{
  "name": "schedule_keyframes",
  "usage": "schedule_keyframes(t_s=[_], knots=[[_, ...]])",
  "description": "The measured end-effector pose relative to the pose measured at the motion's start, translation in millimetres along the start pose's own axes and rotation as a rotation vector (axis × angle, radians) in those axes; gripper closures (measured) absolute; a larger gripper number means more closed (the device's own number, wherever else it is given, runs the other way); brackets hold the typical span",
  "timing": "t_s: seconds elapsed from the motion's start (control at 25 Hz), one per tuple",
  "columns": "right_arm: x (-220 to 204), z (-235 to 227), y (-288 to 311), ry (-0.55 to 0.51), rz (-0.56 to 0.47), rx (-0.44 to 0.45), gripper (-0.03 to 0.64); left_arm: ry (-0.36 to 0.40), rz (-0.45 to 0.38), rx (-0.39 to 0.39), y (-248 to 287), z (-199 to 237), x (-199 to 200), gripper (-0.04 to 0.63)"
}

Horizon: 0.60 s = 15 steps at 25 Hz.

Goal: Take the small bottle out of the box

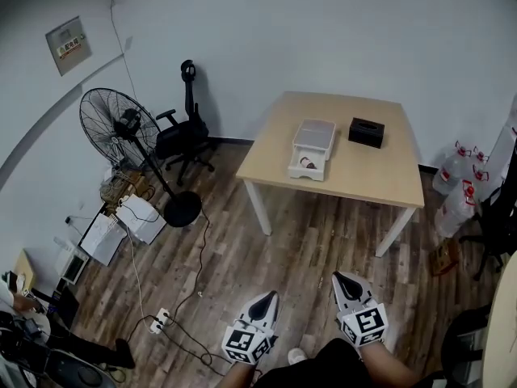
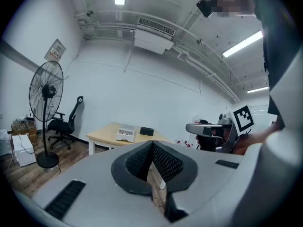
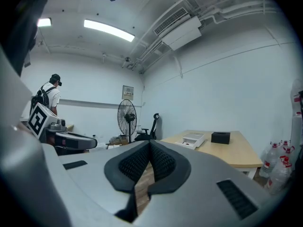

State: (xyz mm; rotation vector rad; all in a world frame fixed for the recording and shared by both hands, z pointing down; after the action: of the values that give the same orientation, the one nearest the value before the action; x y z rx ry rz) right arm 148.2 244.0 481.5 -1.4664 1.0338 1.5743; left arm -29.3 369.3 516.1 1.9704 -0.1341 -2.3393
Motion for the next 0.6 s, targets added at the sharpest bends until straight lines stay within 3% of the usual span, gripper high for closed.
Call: schedule_keyframes(t_s=[0.4,0.6], knots=[[3.6,-36.7,64.2,-0.017,-0.001,-0.003,0.606,0.025,-0.027,0.032,57.1,54.4,16.4,0.574],[-4.7,-71.8,101.4,-0.011,0.026,0.009,0.606,0.02,-0.048,0.048,103.2,74.6,24.7,0.289]])
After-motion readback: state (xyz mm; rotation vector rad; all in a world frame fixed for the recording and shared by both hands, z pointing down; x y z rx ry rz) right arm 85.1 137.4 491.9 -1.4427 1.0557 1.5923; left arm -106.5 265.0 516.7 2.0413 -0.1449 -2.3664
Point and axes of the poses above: the fingertips, and each gripper's own axes: y forward along the fingers, z to its left, x out of its top, the point moved 6 cm from there along -y, backward along the fingers, and after that the axes turned 7 degrees about x, right-handed, at the moved point
